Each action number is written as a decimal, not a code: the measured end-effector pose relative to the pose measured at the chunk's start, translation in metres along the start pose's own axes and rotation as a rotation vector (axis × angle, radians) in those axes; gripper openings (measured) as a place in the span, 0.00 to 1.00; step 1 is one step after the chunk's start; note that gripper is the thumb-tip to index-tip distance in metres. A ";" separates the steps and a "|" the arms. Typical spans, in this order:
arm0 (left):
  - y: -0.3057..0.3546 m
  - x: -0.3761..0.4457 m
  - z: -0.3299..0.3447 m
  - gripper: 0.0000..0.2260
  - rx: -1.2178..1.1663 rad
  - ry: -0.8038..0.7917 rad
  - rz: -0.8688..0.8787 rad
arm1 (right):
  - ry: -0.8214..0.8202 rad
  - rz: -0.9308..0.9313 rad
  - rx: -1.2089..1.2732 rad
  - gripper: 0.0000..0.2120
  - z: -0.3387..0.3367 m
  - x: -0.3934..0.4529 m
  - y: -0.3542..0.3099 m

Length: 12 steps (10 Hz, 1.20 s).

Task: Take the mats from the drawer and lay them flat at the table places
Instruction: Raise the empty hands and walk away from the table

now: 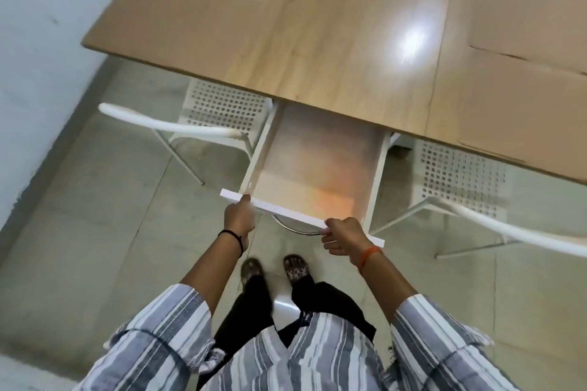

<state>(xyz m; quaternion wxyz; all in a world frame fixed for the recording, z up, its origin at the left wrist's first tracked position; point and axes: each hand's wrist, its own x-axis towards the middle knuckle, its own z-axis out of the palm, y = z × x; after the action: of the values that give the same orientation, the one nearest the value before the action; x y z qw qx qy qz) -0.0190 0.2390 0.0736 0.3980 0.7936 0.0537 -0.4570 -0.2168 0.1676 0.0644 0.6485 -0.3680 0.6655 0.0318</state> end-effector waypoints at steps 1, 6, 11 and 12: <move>0.009 0.038 -0.002 0.19 0.054 -0.059 -0.044 | 0.075 0.075 0.132 0.14 0.008 0.006 -0.002; 0.095 0.095 0.029 0.23 -0.107 -0.259 -0.137 | 0.301 -0.080 1.106 0.27 0.004 0.026 -0.064; 0.205 0.139 0.118 0.26 -0.364 -0.296 -0.114 | 0.211 -0.098 1.106 0.31 -0.080 0.108 -0.180; 0.211 0.144 0.123 0.29 -0.456 -0.290 -0.188 | 0.175 -0.050 1.187 0.30 -0.086 0.117 -0.186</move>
<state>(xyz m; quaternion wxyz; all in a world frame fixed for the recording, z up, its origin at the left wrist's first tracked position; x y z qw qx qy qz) 0.0745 -0.0275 0.0532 0.5256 0.6016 0.1708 -0.5767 -0.1772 -0.0650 0.0557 0.6866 0.0403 0.6116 -0.3909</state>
